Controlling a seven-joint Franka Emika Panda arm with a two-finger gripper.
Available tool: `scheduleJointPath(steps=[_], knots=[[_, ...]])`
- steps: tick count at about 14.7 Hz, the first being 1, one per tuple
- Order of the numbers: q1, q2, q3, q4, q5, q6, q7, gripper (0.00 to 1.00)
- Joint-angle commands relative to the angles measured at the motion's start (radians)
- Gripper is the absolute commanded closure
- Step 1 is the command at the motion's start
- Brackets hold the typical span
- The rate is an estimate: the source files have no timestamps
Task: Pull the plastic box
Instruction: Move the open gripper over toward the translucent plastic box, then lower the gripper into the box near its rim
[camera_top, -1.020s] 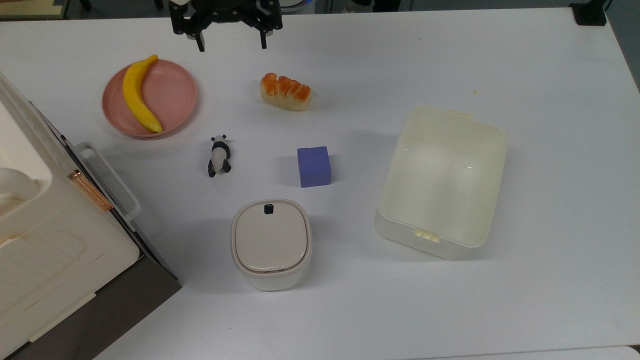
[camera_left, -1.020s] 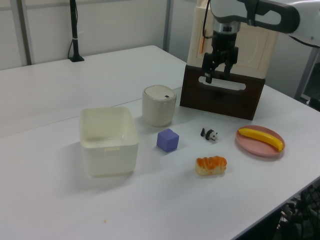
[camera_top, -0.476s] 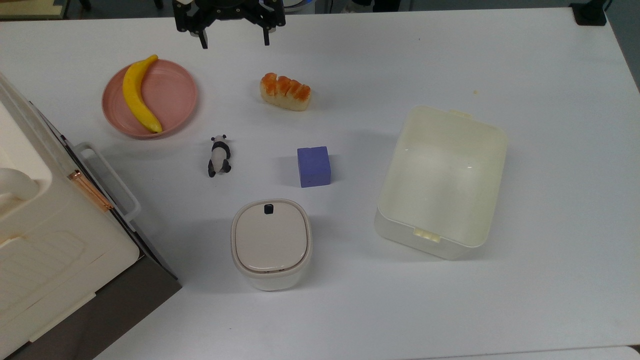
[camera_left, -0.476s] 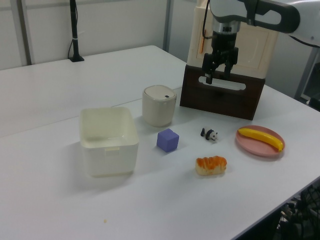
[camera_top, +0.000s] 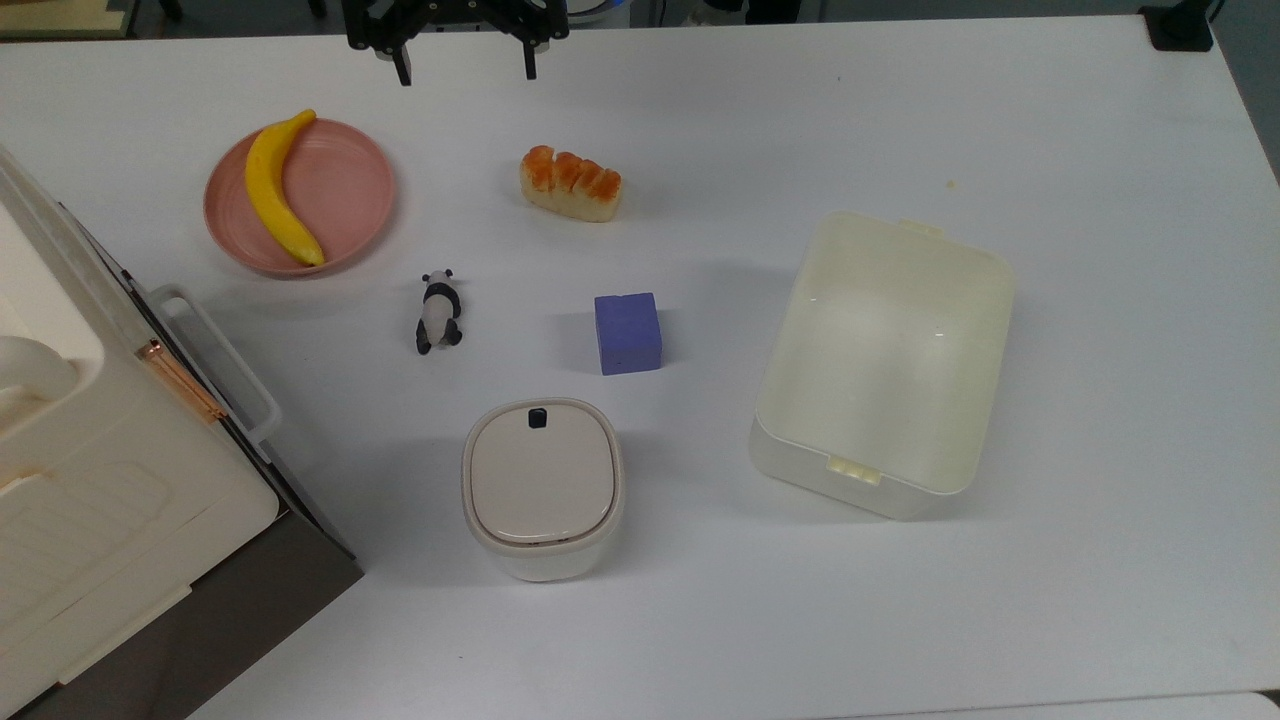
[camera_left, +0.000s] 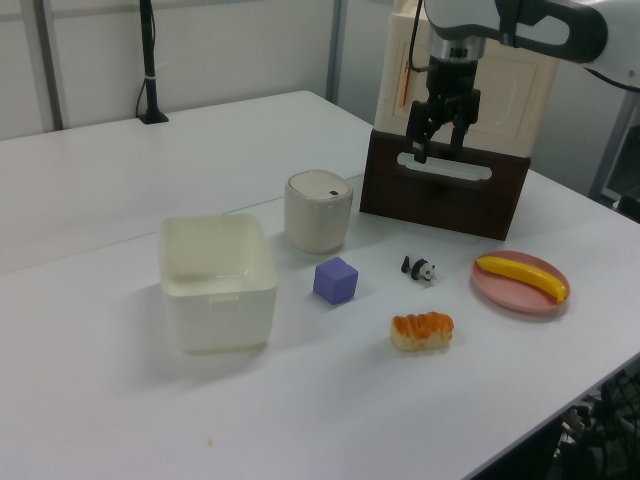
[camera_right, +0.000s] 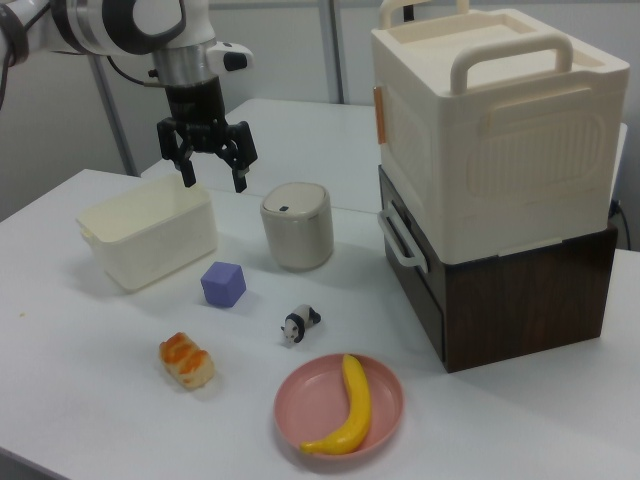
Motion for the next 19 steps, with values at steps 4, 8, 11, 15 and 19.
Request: scheduleJointPath(steps=[4, 8, 11, 15, 19], knots=[[0.008, -0.020, -0.002, 0.000, 0.009, -0.042, 0.000, 0.00], [0.010, 0.000, 0.000, 0.000, 0.012, -0.028, -0.002, 0.00], [0.063, 0.009, 0.004, -0.002, 0.042, 0.031, 0.012, 0.00], [0.151, 0.020, 0.004, -0.002, 0.120, 0.112, 0.125, 0.00], [0.211, 0.118, 0.004, 0.000, 0.223, 0.327, 0.103, 0.00]])
